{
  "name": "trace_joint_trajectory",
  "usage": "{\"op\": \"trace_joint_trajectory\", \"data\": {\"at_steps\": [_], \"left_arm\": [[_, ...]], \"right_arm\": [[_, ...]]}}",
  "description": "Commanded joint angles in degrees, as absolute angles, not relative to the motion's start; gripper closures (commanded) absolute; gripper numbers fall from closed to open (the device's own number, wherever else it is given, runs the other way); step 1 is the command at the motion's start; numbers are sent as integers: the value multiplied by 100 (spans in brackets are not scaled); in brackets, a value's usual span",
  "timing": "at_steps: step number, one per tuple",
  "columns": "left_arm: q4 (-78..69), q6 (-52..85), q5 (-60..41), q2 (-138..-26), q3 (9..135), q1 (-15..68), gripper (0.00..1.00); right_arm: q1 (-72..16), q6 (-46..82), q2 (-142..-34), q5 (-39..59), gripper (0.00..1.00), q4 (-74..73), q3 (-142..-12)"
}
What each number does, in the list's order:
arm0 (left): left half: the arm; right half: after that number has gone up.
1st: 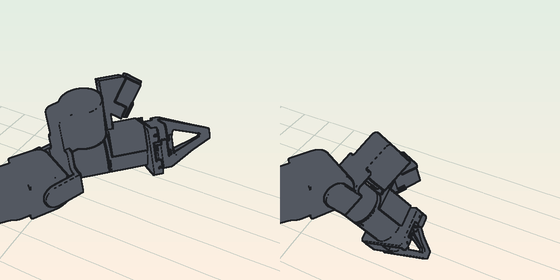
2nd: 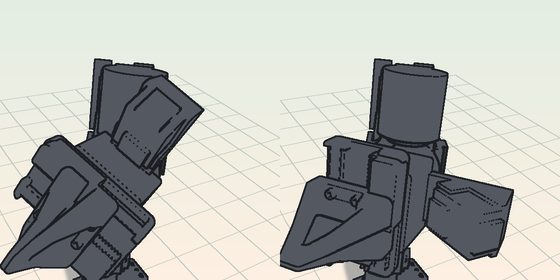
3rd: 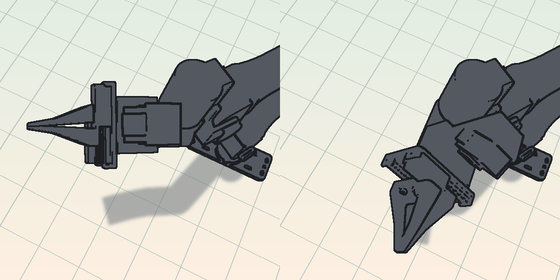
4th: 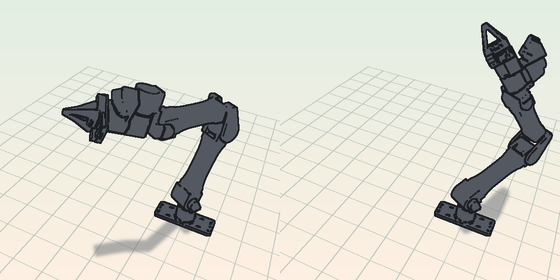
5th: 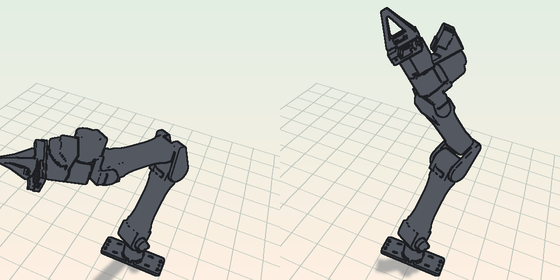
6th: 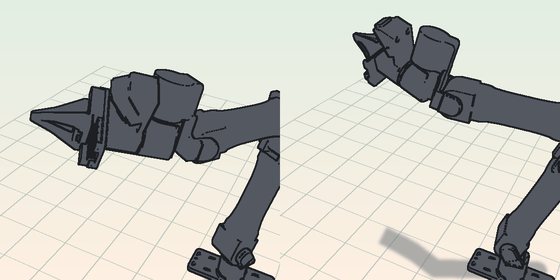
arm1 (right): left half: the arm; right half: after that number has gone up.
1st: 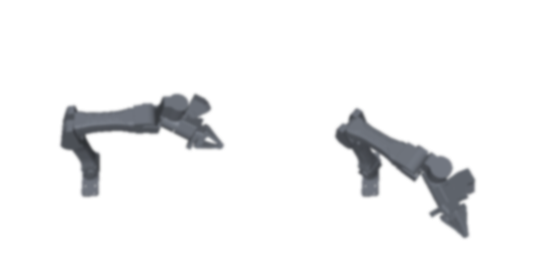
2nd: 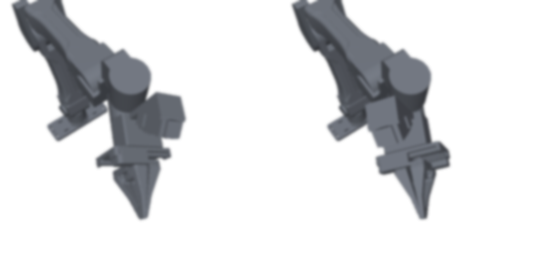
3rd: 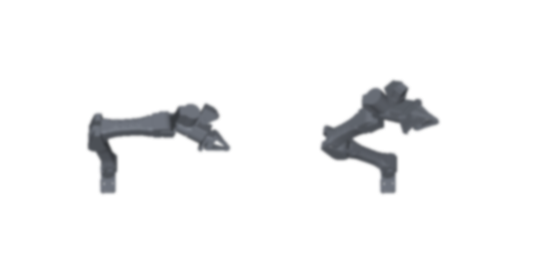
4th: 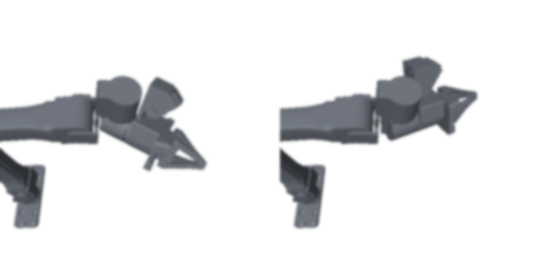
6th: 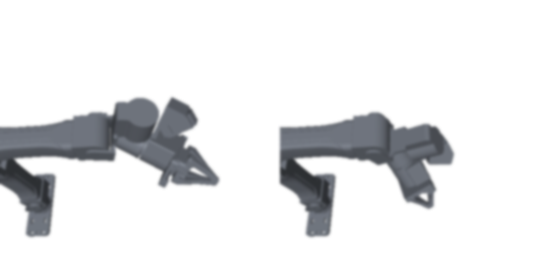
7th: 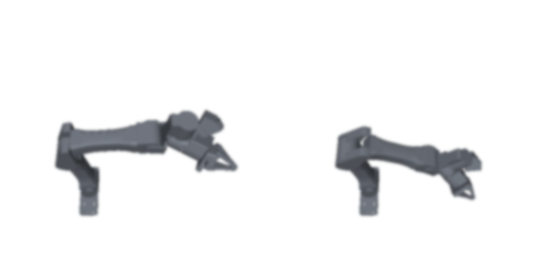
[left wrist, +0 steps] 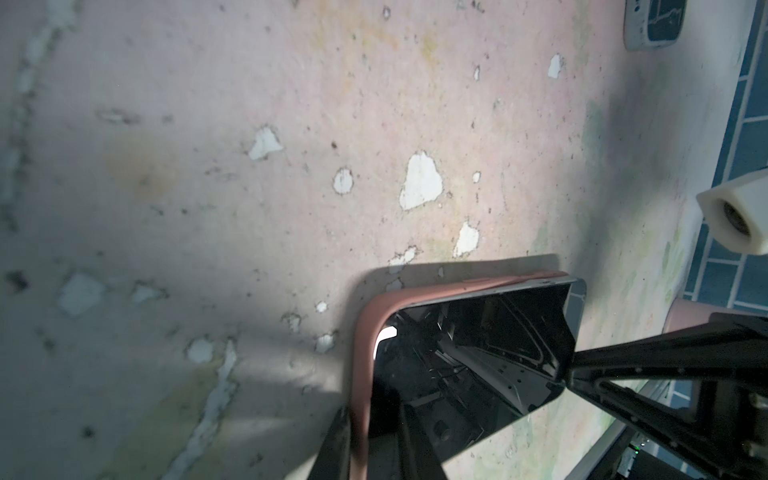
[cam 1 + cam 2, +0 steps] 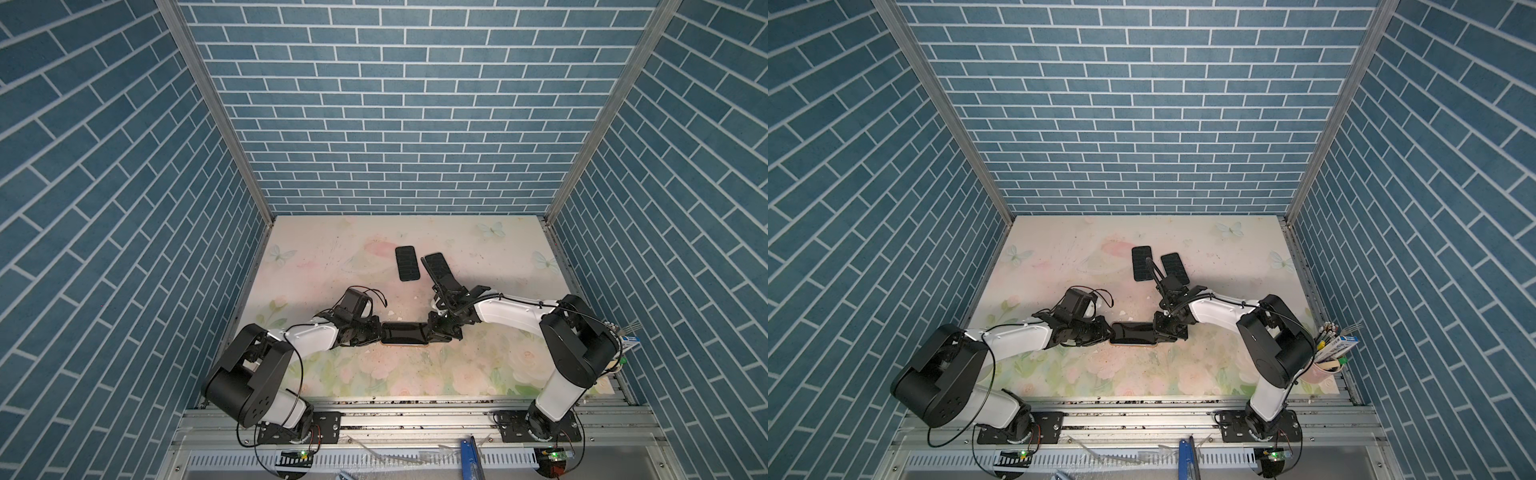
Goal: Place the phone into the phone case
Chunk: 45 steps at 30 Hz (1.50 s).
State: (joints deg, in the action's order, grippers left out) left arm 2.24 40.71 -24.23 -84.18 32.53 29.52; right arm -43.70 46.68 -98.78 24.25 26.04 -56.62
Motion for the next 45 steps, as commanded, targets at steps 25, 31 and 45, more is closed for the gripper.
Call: {"op": "trace_joint_trajectory", "data": {"at_steps": [25, 31, 45], "left_arm": [[222, 3974, -2700, -8709, 3247, 3045, 89], [237, 3955, -2716, -8730, 3276, 3041, 89], [242, 3960, -2710, -8736, 3274, 3041, 89]], "right_arm": [[-4929, 5011, -10270, 2310, 92, 2183, -5620], [-5189, 5327, -10205, 2074, 98, 1756, -5337], [-5393, 5624, -10277, 1795, 98, 1601, -5063]]}}
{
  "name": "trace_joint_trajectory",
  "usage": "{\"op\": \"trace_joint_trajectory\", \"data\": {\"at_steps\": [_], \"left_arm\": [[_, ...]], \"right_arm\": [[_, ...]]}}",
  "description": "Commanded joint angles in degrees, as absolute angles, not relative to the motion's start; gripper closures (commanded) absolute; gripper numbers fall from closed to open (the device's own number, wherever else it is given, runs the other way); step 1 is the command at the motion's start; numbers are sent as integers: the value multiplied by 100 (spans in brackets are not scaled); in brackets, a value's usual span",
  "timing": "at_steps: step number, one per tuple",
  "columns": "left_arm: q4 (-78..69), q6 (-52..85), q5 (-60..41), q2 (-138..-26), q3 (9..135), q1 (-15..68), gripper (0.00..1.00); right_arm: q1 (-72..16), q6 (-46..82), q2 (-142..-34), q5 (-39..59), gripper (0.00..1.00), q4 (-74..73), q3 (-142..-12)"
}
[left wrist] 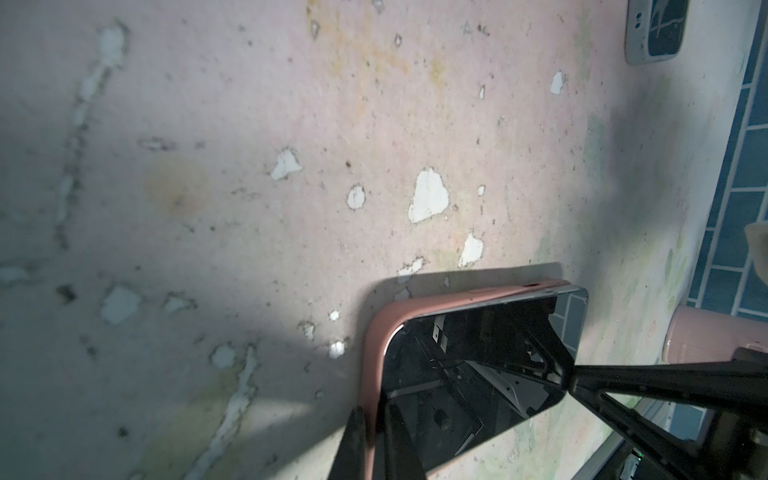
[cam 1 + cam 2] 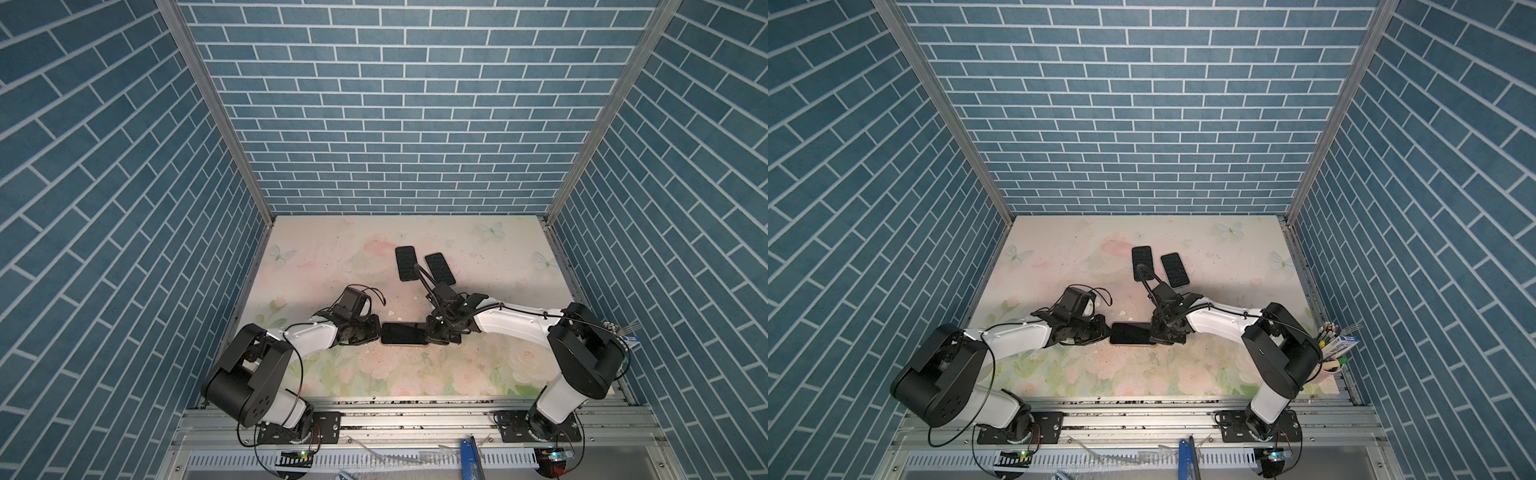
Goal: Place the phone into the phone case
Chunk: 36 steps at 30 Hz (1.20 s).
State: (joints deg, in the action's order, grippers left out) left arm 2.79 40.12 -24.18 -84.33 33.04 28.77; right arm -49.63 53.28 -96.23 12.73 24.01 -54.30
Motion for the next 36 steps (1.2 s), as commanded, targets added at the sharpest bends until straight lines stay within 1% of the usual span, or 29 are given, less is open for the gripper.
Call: {"op": "trace_joint_trajectory", "data": {"at_steps": [1, 9, 36], "left_arm": [[243, 3963, -2707, -8745, 3274, 3043, 89], [245, 3955, -2709, -8737, 3271, 3041, 89], [216, 3957, -2710, -8710, 3244, 3042, 89]], "right_arm": [[-5403, 5642, -10304, 1789, 98, 1597, -5050], [-5452, 5801, -10520, 1791, 99, 1395, -4885], [-5449, 5810, -11064, 1952, 99, 1481, -5053]]}}
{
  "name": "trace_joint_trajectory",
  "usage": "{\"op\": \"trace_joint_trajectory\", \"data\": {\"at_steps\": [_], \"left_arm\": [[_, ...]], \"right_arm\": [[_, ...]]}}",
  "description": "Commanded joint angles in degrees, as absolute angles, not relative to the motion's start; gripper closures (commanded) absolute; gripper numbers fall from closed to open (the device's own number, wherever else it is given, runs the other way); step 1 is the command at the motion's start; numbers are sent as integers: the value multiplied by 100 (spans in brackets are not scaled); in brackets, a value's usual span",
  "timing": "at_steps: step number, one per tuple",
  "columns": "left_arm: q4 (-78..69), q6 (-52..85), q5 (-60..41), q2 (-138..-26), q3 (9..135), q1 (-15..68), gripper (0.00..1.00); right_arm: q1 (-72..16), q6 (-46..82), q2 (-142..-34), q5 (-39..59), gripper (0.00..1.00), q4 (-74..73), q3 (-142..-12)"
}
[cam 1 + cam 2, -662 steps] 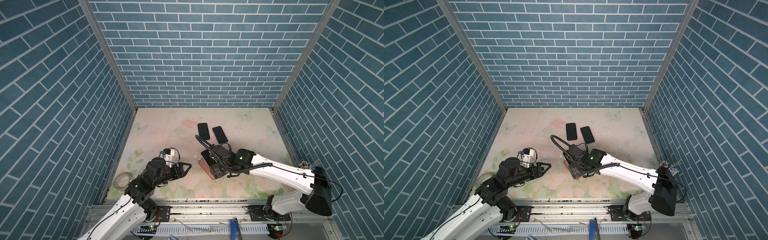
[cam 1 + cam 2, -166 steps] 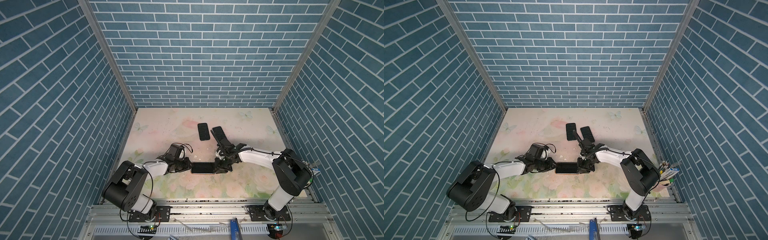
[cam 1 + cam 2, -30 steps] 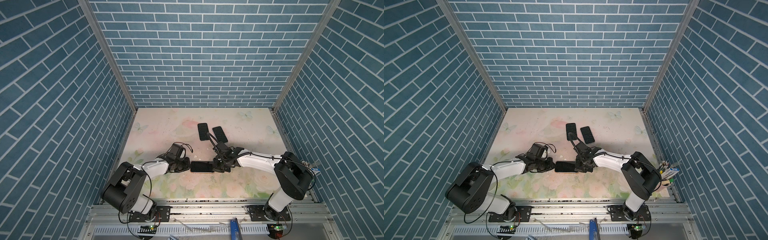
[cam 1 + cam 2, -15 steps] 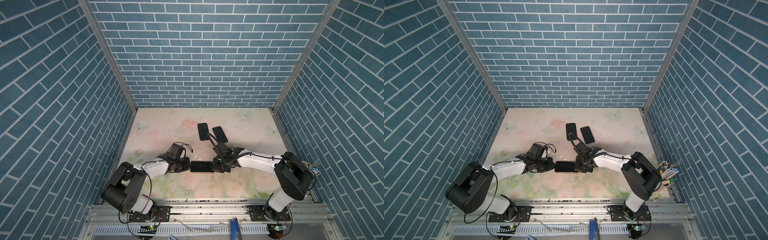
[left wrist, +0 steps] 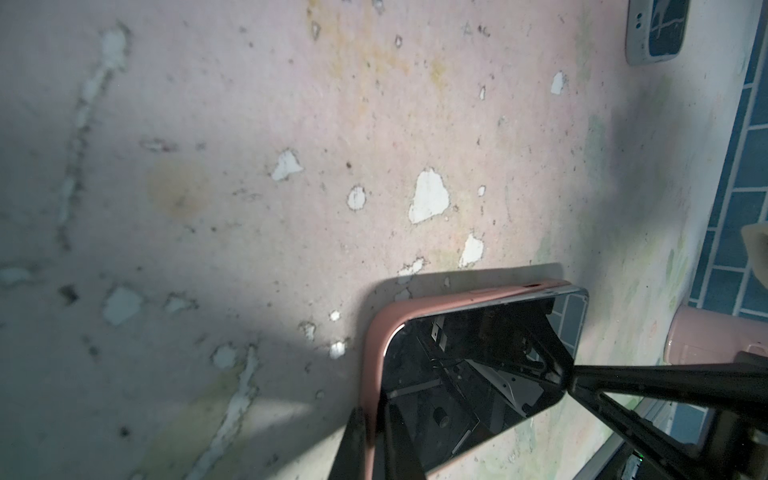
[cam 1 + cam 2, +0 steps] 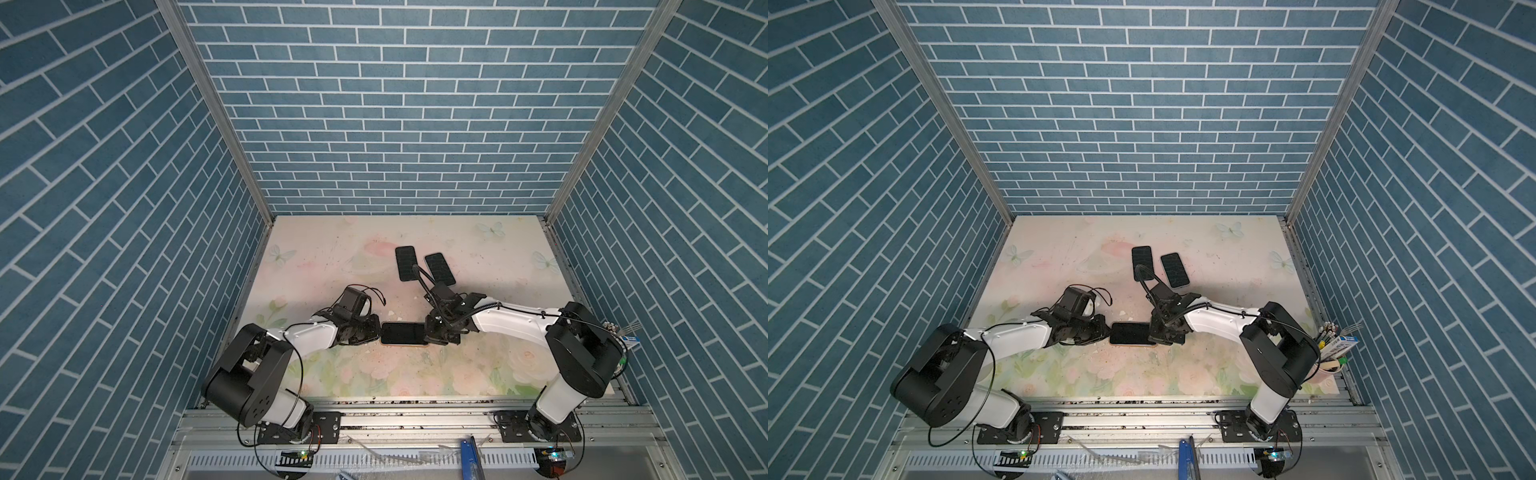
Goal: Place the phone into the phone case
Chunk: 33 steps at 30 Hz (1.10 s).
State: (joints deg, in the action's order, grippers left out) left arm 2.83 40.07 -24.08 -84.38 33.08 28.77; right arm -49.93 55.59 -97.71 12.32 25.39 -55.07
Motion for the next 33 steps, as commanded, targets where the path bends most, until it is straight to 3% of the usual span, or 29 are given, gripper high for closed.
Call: {"op": "trace_joint_trajectory", "data": {"at_steps": [1, 28, 33], "left_arm": [[222, 3955, -2707, -8694, 3249, 3041, 89], [114, 4013, -2668, -8528, 3122, 3042, 89], [143, 4013, -2627, -8481, 3119, 3041, 88]], "right_arm": [[-5450, 5816, -11078, 1951, 99, 1478, -5054], [-6057, 5726, -10829, 1714, 100, 969, -4889], [-6020, 5363, -10252, 1845, 83, 707, -4842]]}}
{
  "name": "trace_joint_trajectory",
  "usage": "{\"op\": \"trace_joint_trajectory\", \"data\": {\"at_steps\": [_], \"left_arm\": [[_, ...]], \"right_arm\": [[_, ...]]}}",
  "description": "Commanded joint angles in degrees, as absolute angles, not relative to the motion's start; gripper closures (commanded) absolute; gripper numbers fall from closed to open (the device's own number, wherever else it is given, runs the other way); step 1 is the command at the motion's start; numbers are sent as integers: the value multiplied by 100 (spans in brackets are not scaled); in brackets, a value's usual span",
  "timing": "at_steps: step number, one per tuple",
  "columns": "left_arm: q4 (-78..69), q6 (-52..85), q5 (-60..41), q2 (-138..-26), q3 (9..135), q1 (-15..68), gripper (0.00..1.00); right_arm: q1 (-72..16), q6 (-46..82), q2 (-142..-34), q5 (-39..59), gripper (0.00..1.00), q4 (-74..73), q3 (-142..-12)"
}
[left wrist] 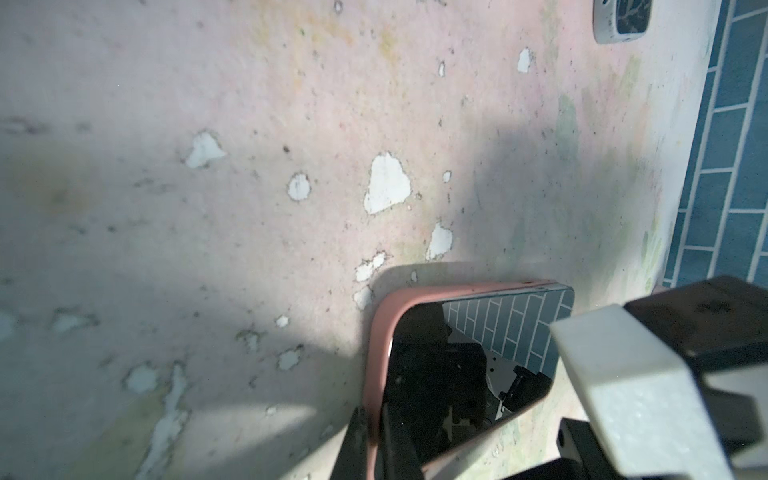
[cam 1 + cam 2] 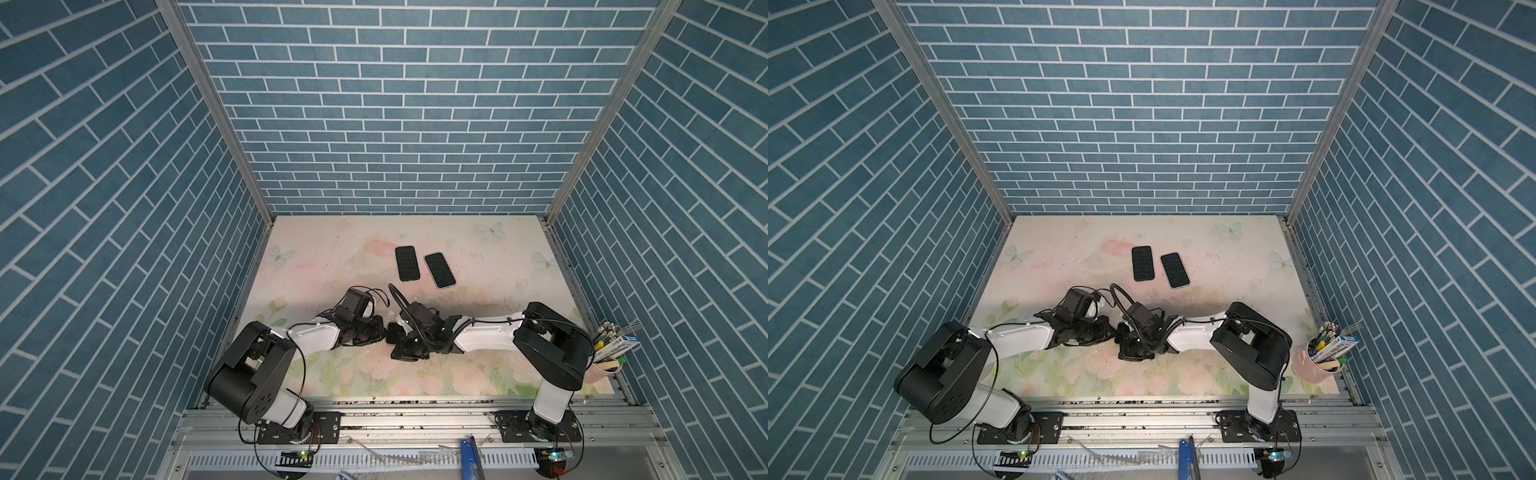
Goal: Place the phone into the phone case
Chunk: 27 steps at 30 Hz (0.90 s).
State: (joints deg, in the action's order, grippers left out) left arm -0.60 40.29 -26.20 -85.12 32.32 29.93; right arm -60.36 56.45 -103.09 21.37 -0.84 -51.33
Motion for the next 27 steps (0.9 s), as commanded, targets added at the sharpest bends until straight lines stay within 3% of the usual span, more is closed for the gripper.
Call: {"op": "trace_joint_trajectory", "data": {"at_steps": [1, 8, 14, 21, 27], "left_arm": [[161, 3999, -2611, -8477, 3117, 3041, 87], [304, 4094, -2406, -8095, 2995, 3041, 81], [588, 4325, -2152, -7256, 2711, 3075, 76], [527, 4916, -2127, -6650, 2255, 3566, 72], [381, 5238, -1805, -7017, 2425, 4463, 71]], "right_arm": [[-6012, 5256, -10038, 1823, 80, 738, -4866], [-5560, 4411, -8729, 1485, 69, 1906, -5365], [-4399, 3915, -8100, 1762, 66, 2422, -5410], [-3765, 3161, -8954, 2265, 67, 2833, -6081], [-3588, 3137, -9647, 2498, 65, 2540, -6252]]}}
